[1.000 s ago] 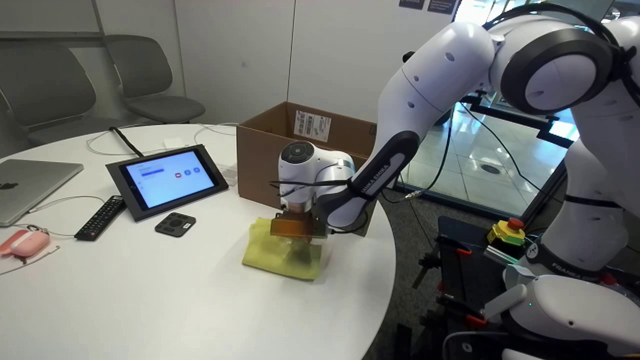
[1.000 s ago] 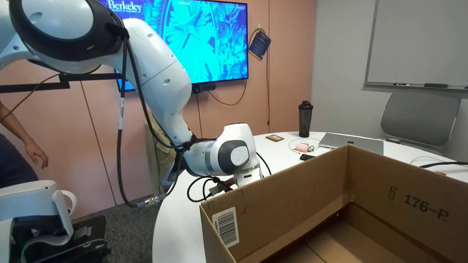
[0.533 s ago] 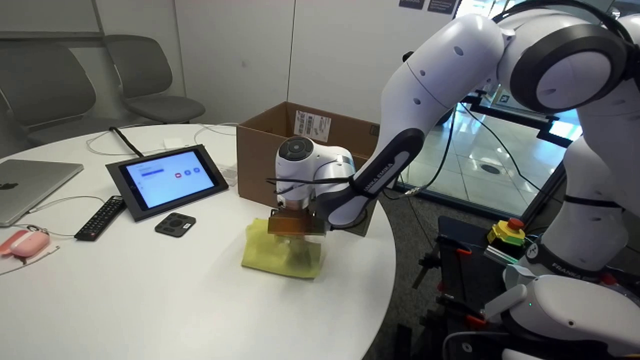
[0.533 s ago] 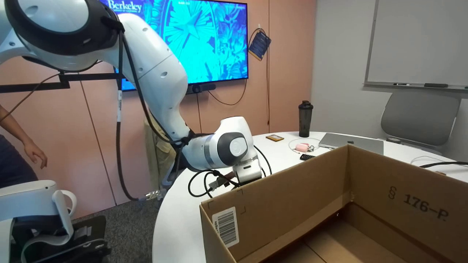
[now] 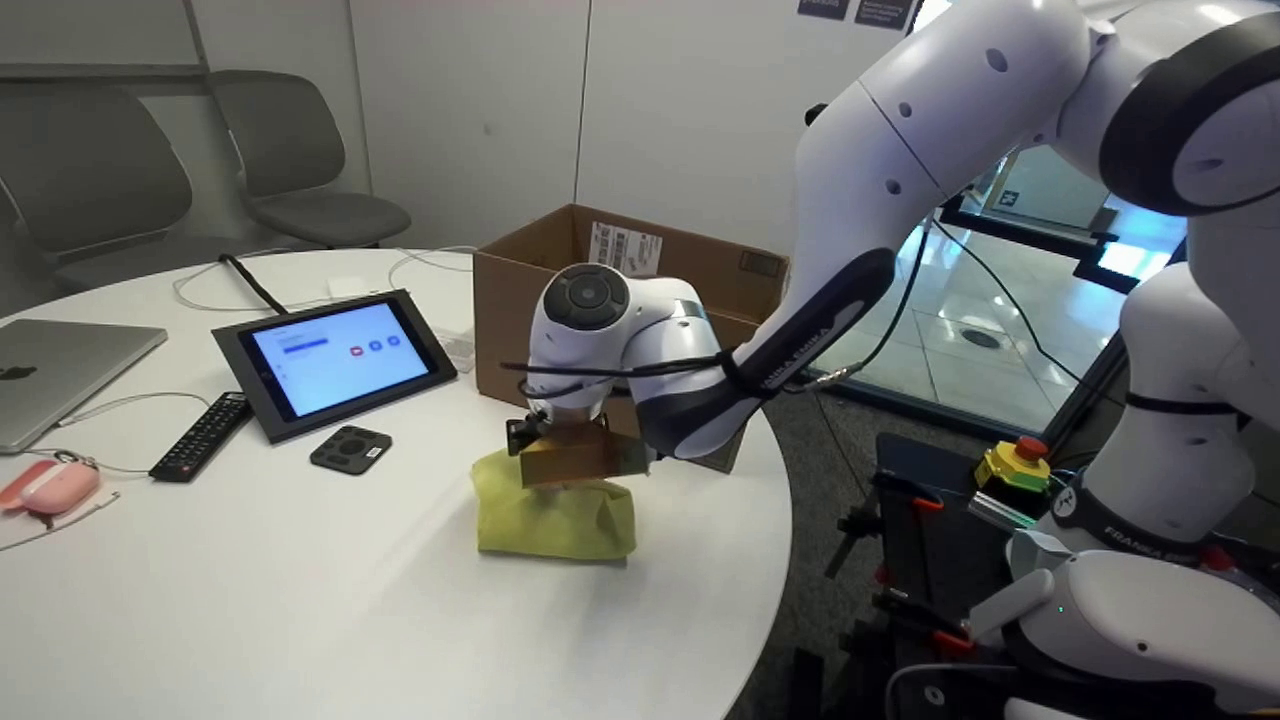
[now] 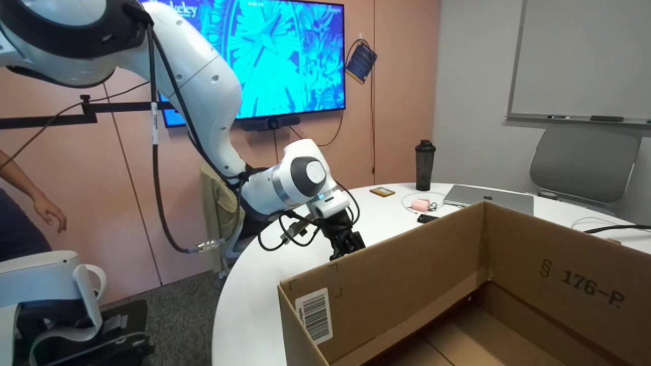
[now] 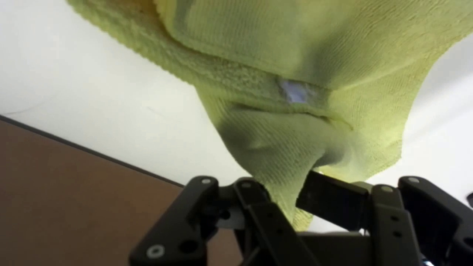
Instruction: Place the green marker on the yellow towel, fold the towel from bottom to top then left to right and right to left, pick up the towel and put it inside the brown box
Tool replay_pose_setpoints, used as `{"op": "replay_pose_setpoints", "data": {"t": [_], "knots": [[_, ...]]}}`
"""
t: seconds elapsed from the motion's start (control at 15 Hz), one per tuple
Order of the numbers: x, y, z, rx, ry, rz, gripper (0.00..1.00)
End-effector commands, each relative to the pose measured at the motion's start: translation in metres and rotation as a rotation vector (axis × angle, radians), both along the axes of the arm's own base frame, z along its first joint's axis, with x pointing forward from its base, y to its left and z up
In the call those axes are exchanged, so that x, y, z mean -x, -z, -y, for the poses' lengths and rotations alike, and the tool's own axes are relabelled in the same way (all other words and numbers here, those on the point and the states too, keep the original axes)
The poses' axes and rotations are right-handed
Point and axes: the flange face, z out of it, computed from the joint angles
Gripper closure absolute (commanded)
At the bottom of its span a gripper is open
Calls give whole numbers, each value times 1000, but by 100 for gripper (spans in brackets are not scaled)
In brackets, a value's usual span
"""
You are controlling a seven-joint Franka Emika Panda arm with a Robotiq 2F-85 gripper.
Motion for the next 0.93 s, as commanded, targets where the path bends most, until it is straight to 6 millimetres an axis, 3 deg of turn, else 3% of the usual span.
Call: {"op": "replay_pose_setpoints", "data": {"t": [0.0, 0.33, 0.6, 0.87], "knots": [[13, -4, -26, 38, -119, -6, 94], [35, 19, -67, 108, -290, -66, 95], [50, 33, -88, 152, -382, -101, 94], [65, 21, -102, 135, -513, -104, 94]]}}
